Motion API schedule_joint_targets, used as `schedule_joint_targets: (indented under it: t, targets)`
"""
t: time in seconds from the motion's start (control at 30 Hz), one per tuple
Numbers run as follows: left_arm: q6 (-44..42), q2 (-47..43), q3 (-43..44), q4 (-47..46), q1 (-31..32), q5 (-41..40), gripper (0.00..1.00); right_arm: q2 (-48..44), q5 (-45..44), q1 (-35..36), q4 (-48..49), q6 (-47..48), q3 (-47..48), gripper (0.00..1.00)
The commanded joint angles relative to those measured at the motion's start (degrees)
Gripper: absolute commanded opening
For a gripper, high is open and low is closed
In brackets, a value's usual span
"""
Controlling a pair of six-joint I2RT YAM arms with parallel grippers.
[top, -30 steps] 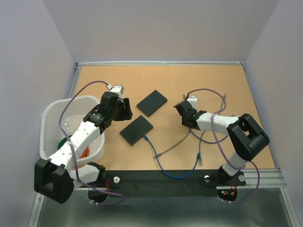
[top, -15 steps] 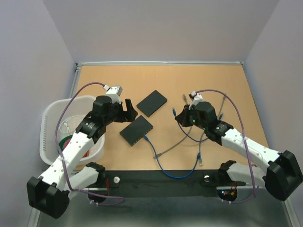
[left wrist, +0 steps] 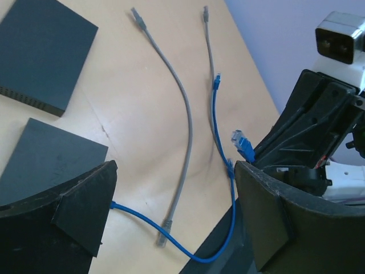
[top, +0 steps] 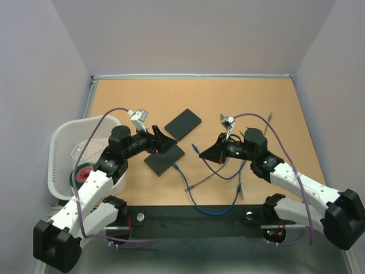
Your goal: Insert the plug into the switch port
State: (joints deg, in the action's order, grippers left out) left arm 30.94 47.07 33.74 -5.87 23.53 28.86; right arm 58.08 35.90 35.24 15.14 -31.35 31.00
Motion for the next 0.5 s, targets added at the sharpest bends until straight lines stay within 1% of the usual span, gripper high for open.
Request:
schedule_joint_targets:
  t: [0.0,0.13,0.23,0.3,0.33,0.37,0.4,0.43,0.47]
  targets:
    - [5.53,0.04,-1.92,-11.25,0.29,5.06,0.95,-0.69,4.53,0.35,6.57,-1.87,0.11,0.01]
    - [7.64,0.21,-3.67,-15.04,0.73,5.77,0.94,-0.25,4.53,0.35,7.36,-2.39,-0.24,0.01]
    - [8.79,1.0,-3.77,-16.19,1.25,5.51,0.93,0.27,3.83,0.61,7.72,-2.4,0.11,0.01]
    - [9.05,1.97,-3.5,-16.19,1.87,5.07,0.91,0.27,-2.39,1.49,2.03,-0.21,1.68,0.01]
    - [9.57,2.32,-3.07,-15.67,2.31,4.28,0.89,0.97,-5.55,4.02,-1.04,3.8,4.91,0.01]
    - [9.75,2.67,-2.45,-14.71,2.57,3.4,0.88,1.15,-15.93,6.04,-7.77,5.67,6.6,0.0]
    - [9.58,3.81,-1.75,-12.0,3.1,1.13,0.88,1.41,-21.08,10.5,-10.19,7.08,8.27,0.01]
    - [9.23,4.43,-0.7,-9.89,3.97,-0.81,0.88,2.29,-26.01,12.46,-12.13,9.01,9.5,0.01]
    - [8.97,5.04,1.92,-7.51,6.16,-3.26,0.88,2.64,-35.45,14.39,-14.93,9.38,11.95,0.0]
